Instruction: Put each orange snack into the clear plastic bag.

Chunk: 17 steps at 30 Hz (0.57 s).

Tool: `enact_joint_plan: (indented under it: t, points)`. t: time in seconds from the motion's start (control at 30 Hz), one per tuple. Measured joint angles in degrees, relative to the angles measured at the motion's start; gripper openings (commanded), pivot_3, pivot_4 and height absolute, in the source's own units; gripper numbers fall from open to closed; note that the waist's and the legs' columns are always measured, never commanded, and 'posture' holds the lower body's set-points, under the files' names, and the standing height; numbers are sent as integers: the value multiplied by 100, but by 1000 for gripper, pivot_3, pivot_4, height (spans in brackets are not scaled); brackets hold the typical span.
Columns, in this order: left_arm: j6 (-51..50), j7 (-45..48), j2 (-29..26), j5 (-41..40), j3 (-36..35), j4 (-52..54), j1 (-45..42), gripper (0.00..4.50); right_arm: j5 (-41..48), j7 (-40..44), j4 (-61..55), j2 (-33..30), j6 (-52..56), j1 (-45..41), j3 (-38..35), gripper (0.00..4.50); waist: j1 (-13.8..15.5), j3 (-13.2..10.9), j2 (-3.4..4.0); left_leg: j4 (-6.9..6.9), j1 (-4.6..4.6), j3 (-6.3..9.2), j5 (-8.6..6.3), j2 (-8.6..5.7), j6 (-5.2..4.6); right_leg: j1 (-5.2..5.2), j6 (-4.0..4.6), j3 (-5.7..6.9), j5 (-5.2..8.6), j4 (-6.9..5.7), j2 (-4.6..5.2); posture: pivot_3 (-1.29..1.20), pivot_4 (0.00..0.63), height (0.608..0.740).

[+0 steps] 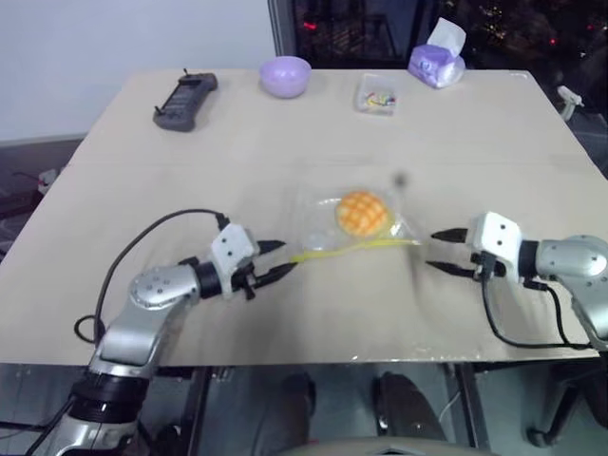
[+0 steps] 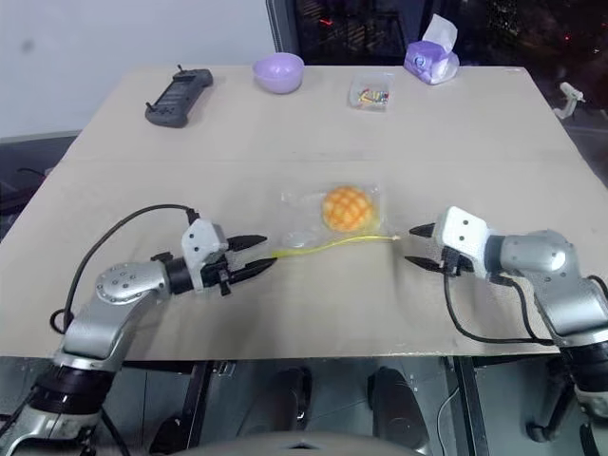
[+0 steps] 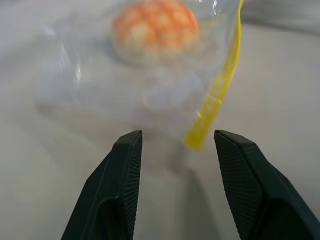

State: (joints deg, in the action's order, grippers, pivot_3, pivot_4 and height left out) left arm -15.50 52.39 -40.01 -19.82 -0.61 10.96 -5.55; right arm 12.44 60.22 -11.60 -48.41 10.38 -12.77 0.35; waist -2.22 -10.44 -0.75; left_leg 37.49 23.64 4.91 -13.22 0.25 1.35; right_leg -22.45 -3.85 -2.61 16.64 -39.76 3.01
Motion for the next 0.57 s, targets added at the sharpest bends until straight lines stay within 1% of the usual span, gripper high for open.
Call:
enact_joint_plan:
  t: [0.07,0.13,0.2,0.27,0.3,0.37,0.57]
  points:
    - [-216,8,-29,-164,-136,81,156,2434,335,112,-1,-1,74,165,-269,2365,2,0,0,0,-1,3,0,1,0,1,0,2,0,-1,-1,0,150,740]
    - [-494,111,-189,-464,-464,222,474,2434,833,301,54,-13,154,560,-790,2365,6,0,-1,-1,-2,3,0,3,0,2,0,4,0,0,-1,0,150,740]
    - [-670,201,-329,-675,-786,241,728,2434,1126,432,228,-38,231,874,-1216,2365,11,0,0,-3,-4,2,0,2,0,4,1,3,1,1,-1,0,150,740]
    - [-753,234,-357,-794,-996,255,840,2434,1290,508,378,-61,282,1040,-1456,2365,14,0,0,-2,-14,-1,0,2,0,14,1,1,0,2,0,0,150,740]
    - [-786,247,-364,-857,-1074,294,904,2434,1381,548,436,-60,290,1105,-1547,2365,14,0,-1,-3,-28,-1,-1,2,0,30,1,1,1,4,0,0,150,740]
    - [-814,278,-370,-933,-1137,358,1001,2434,1473,569,543,-57,304,1173,-1652,2365,11,-2,-1,-23,-94,-9,-2,3,0,90,2,-4,3,22,0,0,150,740]
    - [-831,292,-370,-984,-1361,380,1165,2434,1536,573,626,-57,299,1411,-1744,2365,8,0,0,-26,-95,-12,-2,10,0,89,2,-7,3,25,-5,0,150,740]
